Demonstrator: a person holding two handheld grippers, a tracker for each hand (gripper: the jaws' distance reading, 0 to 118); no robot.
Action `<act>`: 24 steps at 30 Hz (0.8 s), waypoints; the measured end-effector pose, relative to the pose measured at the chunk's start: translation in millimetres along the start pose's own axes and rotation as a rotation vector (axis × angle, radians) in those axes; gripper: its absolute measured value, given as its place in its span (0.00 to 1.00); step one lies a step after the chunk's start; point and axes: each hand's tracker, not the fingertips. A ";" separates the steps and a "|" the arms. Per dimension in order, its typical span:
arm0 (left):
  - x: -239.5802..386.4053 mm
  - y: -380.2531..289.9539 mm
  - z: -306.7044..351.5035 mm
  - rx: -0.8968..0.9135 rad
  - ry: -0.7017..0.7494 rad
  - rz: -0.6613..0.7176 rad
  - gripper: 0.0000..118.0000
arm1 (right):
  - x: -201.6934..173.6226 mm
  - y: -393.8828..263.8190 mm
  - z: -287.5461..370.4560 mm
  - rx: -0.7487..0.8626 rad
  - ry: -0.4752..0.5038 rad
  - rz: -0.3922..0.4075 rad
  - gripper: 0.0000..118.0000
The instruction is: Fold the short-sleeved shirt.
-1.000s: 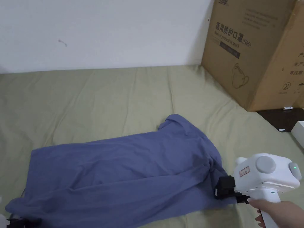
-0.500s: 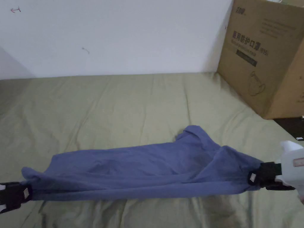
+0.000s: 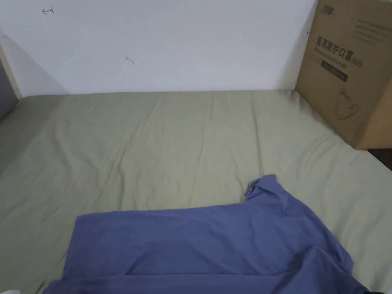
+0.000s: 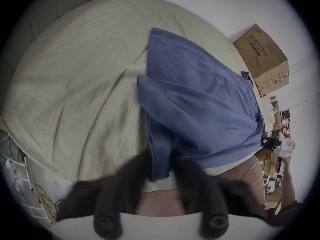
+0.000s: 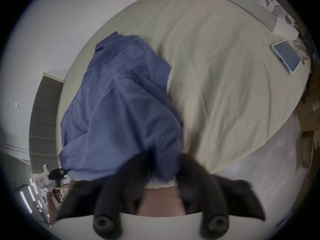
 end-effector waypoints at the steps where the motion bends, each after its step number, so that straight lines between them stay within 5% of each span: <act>1: 0.9 2.6 5.7 0.009 0.014 0.002 0.90 | -5.5 1.6 6.5 0.026 -0.058 0.037 0.83; 6: 9.1 20.7 62.0 0.166 -0.011 0.018 0.89 | -40.6 10.0 56.4 0.157 -0.109 0.173 0.83; 10: 35.5 25.5 110.4 0.443 -0.059 0.027 0.87 | -85.1 -0.6 104.5 0.417 0.068 0.221 0.78; 12: 51.1 20.7 125.0 0.595 -0.047 0.016 0.58 | -106.1 -11.6 119.6 0.549 0.172 0.260 0.31; 13: 60.6 15.2 129.9 0.686 -0.017 -0.019 0.27 | -119.2 -20.6 125.4 0.631 0.211 0.293 0.04; 14: 67.6 7.3 131.4 0.773 -0.001 -0.058 0.00 | -129.1 -28.5 128.6 0.703 0.236 0.317 0.02; 18: 92.6 -12.6 128.8 0.983 0.049 -0.142 0.00 | -159.6 -49.7 126.1 0.921 0.218 0.386 0.02; 20: 100.9 -7.3 127.1 0.971 -0.025 -0.174 0.00 | -168.2 -48.9 118.9 0.880 0.339 0.387 0.02; 24: 108.4 45.8 122.3 0.921 0.086 -0.273 0.00 | -183.5 -38.8 112.3 0.856 0.272 0.447 0.02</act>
